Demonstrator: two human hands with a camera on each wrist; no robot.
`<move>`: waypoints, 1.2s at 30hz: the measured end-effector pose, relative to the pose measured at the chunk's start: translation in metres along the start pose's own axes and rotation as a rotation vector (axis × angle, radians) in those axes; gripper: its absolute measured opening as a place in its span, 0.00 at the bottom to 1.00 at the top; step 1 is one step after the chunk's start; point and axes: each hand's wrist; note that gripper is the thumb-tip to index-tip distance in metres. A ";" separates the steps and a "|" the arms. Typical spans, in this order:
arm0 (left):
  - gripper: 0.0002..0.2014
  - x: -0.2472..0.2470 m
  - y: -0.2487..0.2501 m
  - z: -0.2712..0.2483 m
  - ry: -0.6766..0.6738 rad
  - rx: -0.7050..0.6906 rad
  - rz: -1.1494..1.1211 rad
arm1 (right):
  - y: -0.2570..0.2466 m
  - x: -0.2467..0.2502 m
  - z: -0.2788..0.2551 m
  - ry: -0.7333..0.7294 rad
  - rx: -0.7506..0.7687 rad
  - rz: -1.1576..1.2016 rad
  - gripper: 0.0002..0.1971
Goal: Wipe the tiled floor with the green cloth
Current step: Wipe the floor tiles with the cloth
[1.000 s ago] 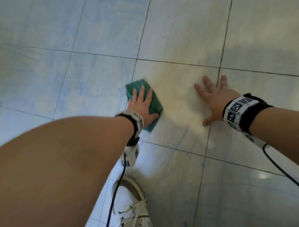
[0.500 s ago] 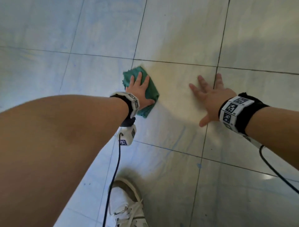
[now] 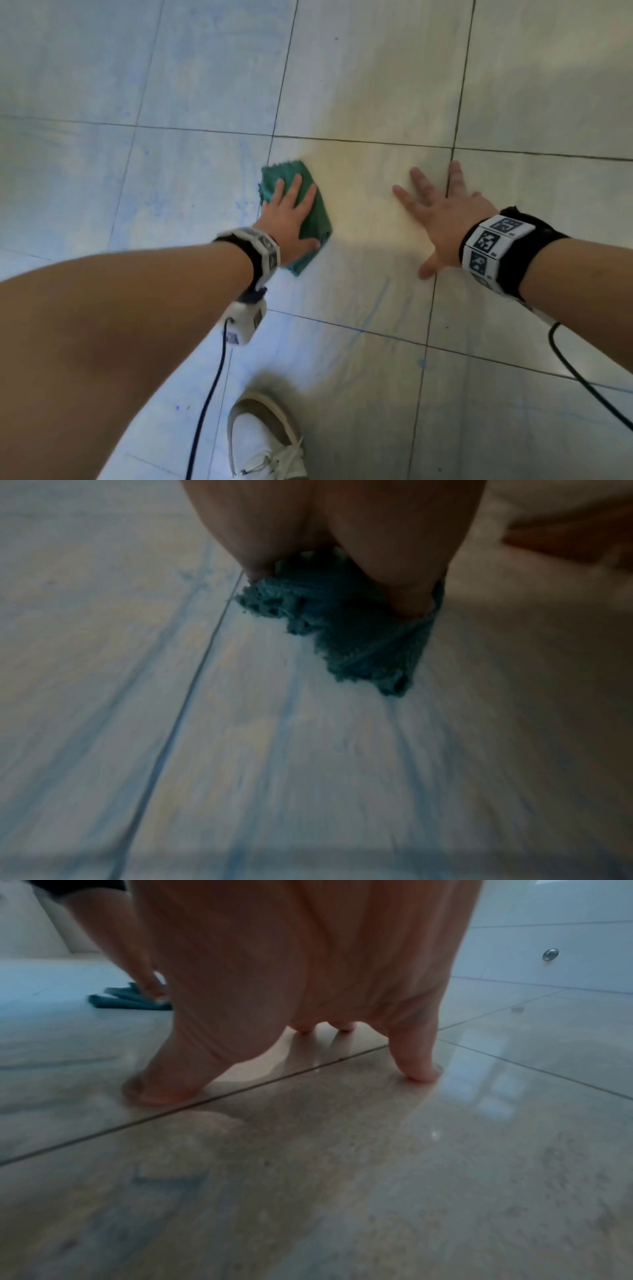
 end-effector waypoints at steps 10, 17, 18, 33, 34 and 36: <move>0.53 0.009 0.001 0.008 -0.052 -0.085 0.062 | 0.000 -0.002 0.000 -0.007 -0.020 -0.015 0.74; 0.52 0.047 0.009 0.050 0.016 -0.044 0.054 | 0.003 -0.004 0.003 -0.004 -0.004 0.009 0.75; 0.52 0.049 0.009 0.052 0.020 -0.046 0.057 | 0.004 -0.006 0.004 0.001 0.004 0.010 0.75; 0.52 -0.040 0.021 -0.037 -0.066 -0.023 0.038 | 0.002 -0.012 -0.018 0.028 -0.002 -0.041 0.72; 0.52 -0.043 0.018 -0.042 -0.069 -0.027 0.037 | 0.002 -0.015 -0.020 0.028 -0.008 -0.038 0.72; 0.52 -0.045 0.013 -0.048 -0.070 -0.044 0.041 | 0.006 -0.026 -0.025 0.031 -0.011 -0.033 0.72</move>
Point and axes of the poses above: each hand's wrist, its own z-axis towards the middle knuckle, its own x-axis out of the back of the hand, y = z × x, and after that the axes turned 11 degrees about -z, right-handed
